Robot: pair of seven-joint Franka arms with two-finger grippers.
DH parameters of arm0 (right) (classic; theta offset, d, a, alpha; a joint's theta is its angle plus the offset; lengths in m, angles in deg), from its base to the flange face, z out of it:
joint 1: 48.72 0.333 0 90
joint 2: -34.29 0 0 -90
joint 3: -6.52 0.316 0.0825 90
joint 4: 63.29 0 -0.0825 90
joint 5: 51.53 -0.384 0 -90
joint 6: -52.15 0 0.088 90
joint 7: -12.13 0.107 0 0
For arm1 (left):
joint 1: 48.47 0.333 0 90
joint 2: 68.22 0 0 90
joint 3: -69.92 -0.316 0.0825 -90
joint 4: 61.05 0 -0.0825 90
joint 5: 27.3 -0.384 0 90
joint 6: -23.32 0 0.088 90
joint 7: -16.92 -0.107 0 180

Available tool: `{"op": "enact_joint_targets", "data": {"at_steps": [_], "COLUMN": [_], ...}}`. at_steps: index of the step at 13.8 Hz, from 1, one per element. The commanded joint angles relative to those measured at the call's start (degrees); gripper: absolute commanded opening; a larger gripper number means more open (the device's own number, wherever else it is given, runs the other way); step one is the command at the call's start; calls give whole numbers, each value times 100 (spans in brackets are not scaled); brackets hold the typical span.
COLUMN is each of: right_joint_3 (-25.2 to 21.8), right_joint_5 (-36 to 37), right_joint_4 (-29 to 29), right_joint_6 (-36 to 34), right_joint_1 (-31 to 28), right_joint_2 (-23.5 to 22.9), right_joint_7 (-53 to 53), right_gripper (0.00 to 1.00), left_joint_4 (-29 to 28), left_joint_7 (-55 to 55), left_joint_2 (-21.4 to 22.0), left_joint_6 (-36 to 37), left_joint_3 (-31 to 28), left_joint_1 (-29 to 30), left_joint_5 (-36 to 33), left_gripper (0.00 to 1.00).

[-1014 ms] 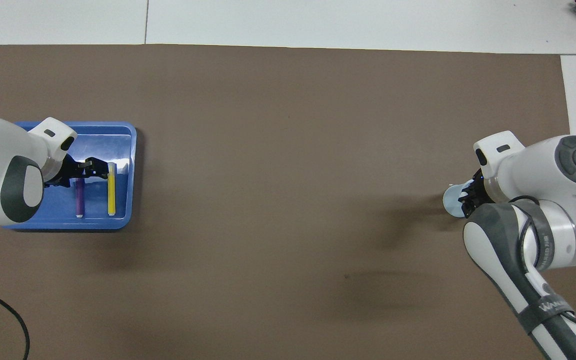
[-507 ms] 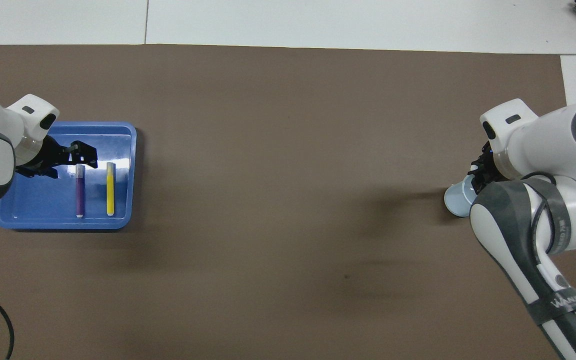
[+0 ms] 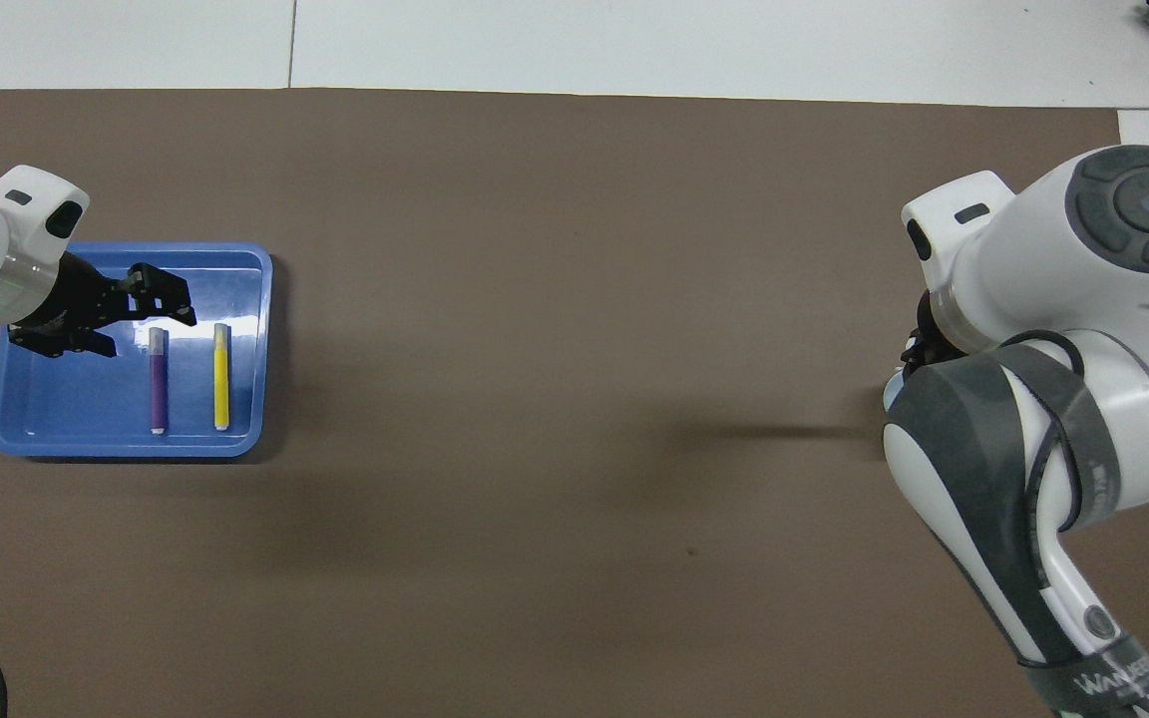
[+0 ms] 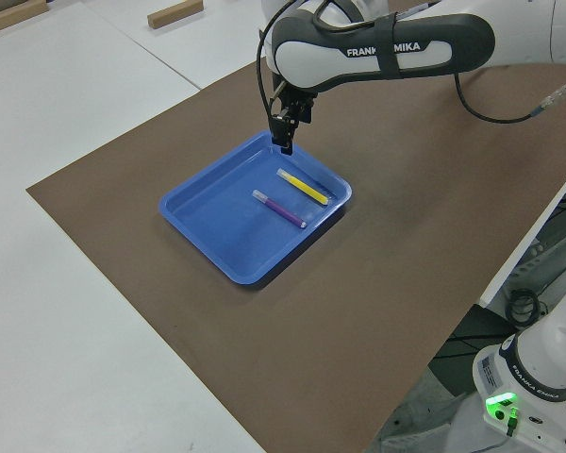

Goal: Right arm passes pens to left for tray arrangement
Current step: 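Lift the green pen from the cup with the right gripper while the left gripper withdraws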

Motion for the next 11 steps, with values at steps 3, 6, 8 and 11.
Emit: {"op": "enact_joint_targets", "data": {"at_steps": [3,6,8,11], "right_joint_3": [21,21,30,30], "right_joint_5": [-1896,-2757,-3364,-4322], "right_joint_4": [261,200,68,-283], "right_joint_6": [-473,-412,-254,447], "right_joint_1": [-114,-96,-35,79], "right_joint_2": [-162,-136,-92,5], "right_joint_7": [2128,3393,4412,5592], "right_gripper": [0,0,0,0], "left_joint_4": [-54,-107,-133,-178], "left_joint_7": [735,744,1023,2857], "left_joint_2": [656,1007,1235,1447], "left_joint_6": [525,683,859,851], "left_joint_3": [74,66,57,74], "left_joint_1": [-288,-254,-218,-323], "left_joint_5": [197,546,942,1234], "left_gripper": [100,100,100,100]}}
